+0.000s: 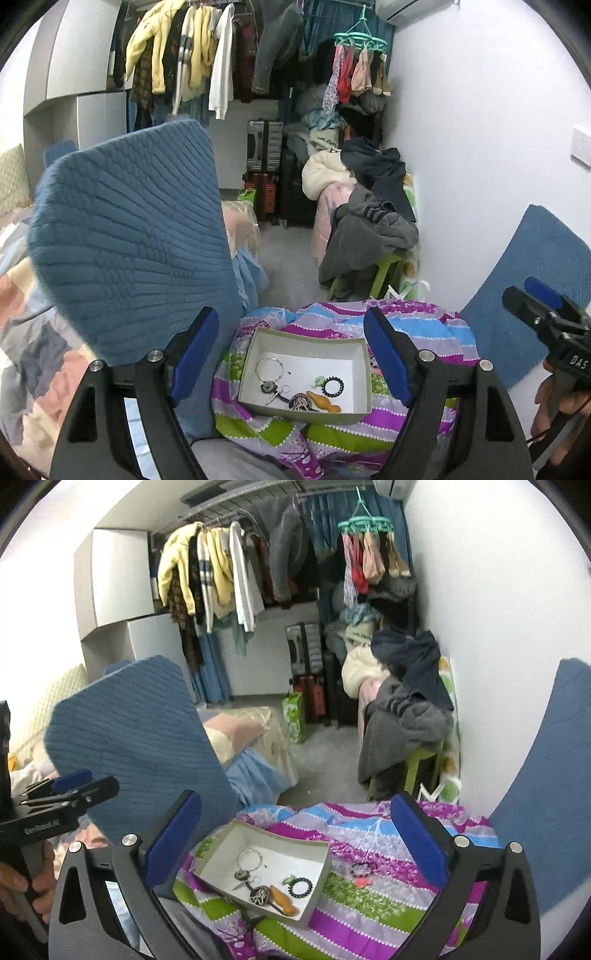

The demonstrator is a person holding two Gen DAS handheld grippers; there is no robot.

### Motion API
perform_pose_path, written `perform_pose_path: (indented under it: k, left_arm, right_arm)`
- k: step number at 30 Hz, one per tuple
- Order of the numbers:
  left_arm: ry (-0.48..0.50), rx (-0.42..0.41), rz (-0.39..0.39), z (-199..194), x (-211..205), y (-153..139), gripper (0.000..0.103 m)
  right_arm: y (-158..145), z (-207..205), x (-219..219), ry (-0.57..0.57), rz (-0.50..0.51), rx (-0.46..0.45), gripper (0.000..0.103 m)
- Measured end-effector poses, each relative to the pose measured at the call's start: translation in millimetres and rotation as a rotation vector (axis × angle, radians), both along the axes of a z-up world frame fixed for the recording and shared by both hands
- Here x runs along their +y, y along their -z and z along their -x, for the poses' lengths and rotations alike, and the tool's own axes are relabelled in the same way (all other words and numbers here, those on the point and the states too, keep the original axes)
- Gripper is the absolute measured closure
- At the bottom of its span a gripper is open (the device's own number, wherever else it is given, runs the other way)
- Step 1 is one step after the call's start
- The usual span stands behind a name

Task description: Organize jewelry

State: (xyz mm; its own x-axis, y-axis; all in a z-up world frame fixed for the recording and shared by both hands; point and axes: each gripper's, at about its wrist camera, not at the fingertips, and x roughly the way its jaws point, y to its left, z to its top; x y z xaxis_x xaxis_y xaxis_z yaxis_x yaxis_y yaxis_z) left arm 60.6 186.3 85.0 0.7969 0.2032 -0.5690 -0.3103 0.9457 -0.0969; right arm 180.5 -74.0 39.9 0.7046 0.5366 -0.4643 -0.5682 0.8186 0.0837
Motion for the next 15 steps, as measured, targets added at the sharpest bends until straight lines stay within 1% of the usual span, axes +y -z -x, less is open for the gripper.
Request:
perform_pose_path:
  k: [3, 6, 15]
  left_arm:
    - [0.001, 0.004, -0.005, 14, -9, 1, 0.022]
    - [0.004, 0.008, -0.004, 24, -14, 7, 0.022]
    - [-0.002, 0.052, -0.009, 54, -23, 37, 0.022]
  right_arm:
    - [0, 17, -8, 0.002, -0.008, -0.011, 0.0]
    - [8, 31, -14, 0.018, -0.005, -0.013, 0.0]
    - [38, 67, -29, 0.076, 0.024, 0.015, 0.0]
